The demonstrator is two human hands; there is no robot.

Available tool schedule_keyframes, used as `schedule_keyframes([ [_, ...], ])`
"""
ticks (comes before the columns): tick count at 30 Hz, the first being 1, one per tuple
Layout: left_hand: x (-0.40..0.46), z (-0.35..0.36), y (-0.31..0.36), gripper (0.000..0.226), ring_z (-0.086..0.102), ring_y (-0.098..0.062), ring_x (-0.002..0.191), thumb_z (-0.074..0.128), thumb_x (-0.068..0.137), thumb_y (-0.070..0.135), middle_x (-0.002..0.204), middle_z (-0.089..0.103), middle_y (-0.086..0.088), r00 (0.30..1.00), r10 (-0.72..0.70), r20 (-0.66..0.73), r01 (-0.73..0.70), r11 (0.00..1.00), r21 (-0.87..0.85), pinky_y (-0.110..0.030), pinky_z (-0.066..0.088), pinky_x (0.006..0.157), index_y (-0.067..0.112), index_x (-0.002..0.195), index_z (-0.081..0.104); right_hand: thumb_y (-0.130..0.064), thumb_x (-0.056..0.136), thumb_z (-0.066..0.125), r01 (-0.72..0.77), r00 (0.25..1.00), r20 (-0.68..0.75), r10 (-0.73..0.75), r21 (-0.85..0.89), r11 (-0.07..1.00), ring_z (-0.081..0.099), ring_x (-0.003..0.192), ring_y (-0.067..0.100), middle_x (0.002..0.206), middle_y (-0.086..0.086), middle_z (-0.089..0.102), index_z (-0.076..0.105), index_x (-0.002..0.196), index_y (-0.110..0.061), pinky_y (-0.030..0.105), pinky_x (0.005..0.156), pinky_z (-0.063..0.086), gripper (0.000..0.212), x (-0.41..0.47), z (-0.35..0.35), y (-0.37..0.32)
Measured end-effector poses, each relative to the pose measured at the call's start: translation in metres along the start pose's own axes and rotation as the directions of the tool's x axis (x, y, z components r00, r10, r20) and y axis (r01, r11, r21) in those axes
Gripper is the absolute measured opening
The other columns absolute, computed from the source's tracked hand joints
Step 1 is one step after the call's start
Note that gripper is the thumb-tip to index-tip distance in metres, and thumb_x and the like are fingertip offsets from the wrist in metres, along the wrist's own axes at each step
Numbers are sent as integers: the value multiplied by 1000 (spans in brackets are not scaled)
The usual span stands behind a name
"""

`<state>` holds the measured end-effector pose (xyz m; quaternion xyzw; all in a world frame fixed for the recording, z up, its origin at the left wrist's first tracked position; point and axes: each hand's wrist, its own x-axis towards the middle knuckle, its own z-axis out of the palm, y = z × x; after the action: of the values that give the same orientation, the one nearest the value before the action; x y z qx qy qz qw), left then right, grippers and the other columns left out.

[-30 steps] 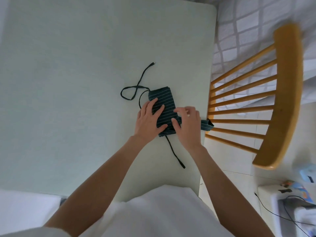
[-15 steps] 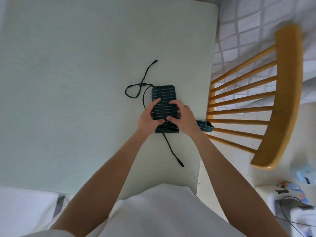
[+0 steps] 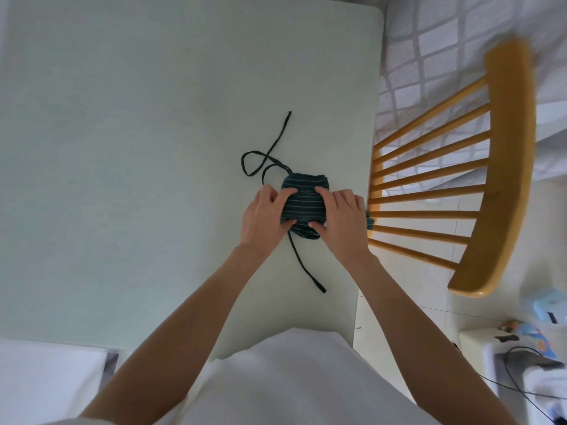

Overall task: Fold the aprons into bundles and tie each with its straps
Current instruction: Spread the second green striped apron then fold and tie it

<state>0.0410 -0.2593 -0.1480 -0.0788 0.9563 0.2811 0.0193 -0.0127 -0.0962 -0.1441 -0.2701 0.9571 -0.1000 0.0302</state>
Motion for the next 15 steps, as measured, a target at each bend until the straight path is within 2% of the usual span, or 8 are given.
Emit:
schedule_keyframes([
  [3,-7,6,-9,43,53,-23,99,77,65,22,116,55,-9,980,174,-99,-167,983,76,-35,45,83,12,104,60,-40,64,81,59,995,-81,-62,-35,998,50,103,25,106,8,60,58,110,-14,40,92,38,57,-13,4,4],
  [6,-11,9,-20,40,52,-18,115,74,67,26,127,57,-2,951,308,1,-308,951,33,-33,32,99,12,100,56,-46,68,72,158,987,-31,-157,37,987,33,132,26,136,9,48,52,111,-16,46,109,24,56,-21,13,15],
  [8,-12,10,-27,42,57,-16,111,74,67,27,127,58,0,945,315,85,-315,949,-13,-29,28,104,13,102,55,-44,70,74,210,976,46,-215,90,974,28,139,24,140,3,48,47,113,-19,48,113,17,57,-24,19,21],
  [10,-14,10,-31,43,59,-15,106,75,68,27,124,60,2,946,293,135,-289,956,-48,-23,25,104,13,104,55,-39,69,78,197,974,84,-211,149,969,39,134,22,129,0,57,46,112,-21,48,113,19,57,-27,24,23],
  [12,-13,11,-31,44,58,-14,105,75,69,27,123,61,6,948,262,179,-252,965,-79,-19,24,102,15,106,55,-35,68,81,117,985,99,-140,210,971,51,122,22,116,-1,64,49,114,-21,47,111,25,57,-27,28,23],
  [15,-7,10,-31,49,55,-12,107,74,71,29,122,60,9,949,191,253,-149,973,-175,-29,33,103,20,114,52,-29,69,81,-16,993,118,-23,316,949,59,106,20,104,-2,67,60,112,-19,45,107,31,49,-25,28,18],
])
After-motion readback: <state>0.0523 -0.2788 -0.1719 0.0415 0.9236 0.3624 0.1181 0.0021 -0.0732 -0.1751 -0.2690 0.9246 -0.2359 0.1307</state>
